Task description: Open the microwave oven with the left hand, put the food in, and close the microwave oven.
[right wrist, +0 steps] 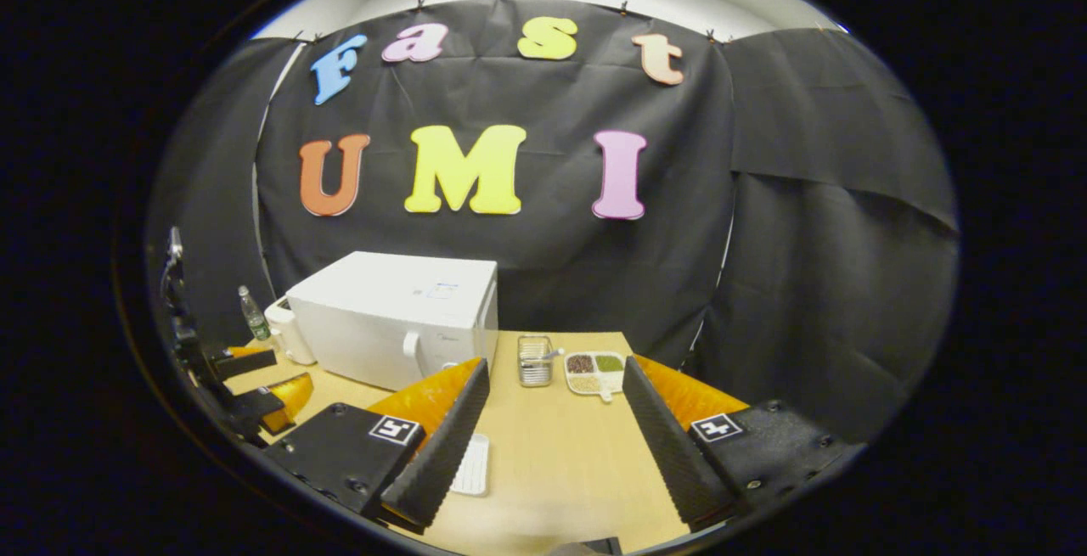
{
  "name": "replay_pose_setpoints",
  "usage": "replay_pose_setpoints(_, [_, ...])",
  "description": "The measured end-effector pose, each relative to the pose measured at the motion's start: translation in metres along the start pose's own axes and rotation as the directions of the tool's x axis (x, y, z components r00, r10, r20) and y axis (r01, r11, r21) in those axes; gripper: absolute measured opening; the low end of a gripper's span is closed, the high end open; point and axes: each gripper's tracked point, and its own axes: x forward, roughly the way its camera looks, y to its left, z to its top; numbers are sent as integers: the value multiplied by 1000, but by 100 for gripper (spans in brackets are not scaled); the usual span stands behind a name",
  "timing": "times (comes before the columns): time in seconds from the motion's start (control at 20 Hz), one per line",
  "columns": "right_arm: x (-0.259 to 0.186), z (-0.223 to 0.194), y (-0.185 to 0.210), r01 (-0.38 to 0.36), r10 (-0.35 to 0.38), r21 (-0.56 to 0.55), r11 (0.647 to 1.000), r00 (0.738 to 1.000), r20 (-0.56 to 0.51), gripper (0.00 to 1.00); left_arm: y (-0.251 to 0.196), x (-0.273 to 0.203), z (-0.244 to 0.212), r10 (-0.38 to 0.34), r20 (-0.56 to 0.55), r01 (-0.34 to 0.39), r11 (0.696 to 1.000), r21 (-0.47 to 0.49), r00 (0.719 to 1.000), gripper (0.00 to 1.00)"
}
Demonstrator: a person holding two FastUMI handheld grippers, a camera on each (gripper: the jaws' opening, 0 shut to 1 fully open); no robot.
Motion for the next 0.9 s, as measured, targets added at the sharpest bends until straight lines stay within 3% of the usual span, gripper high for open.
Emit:
replay_pose_setpoints(0.05, [-4, 5, 0, -31, 31, -1, 1000, 999, 9, 92, 0, -12, 13, 11, 2, -11, 1000, -25, 1000, 96])
replay_pose_setpoints(0.25, [-13, 27, -16, -88, 87, 18, 996, 995, 53, 97, -6, -44, 77, 70, 89, -58, 990, -128, 994, 96])
replay_pose_setpoints(0.5, [-13, 44, -31, -129, 125, 40, 991, 987, 104, 96, -3, -71, 119, 167, 161, -152, 983, -102, 973, 95])
replay_pose_setpoints(0.55, [-12, 47, -32, -139, 133, 49, 989, 985, 109, 96, -5, -75, 128, 172, 182, -155, 982, -105, 968, 87])
replay_pose_setpoints(0.6, [-12, 50, -33, -142, 136, 52, 988, 984, 116, 96, -5, -78, 134, 177, 192, -158, 981, -110, 965, 95])
replay_pose_setpoints(0.9, [-13, 64, -37, -156, 145, 60, 986, 977, 156, 96, 2, -92, 152, 211, 229, -188, 975, -116, 950, 95])
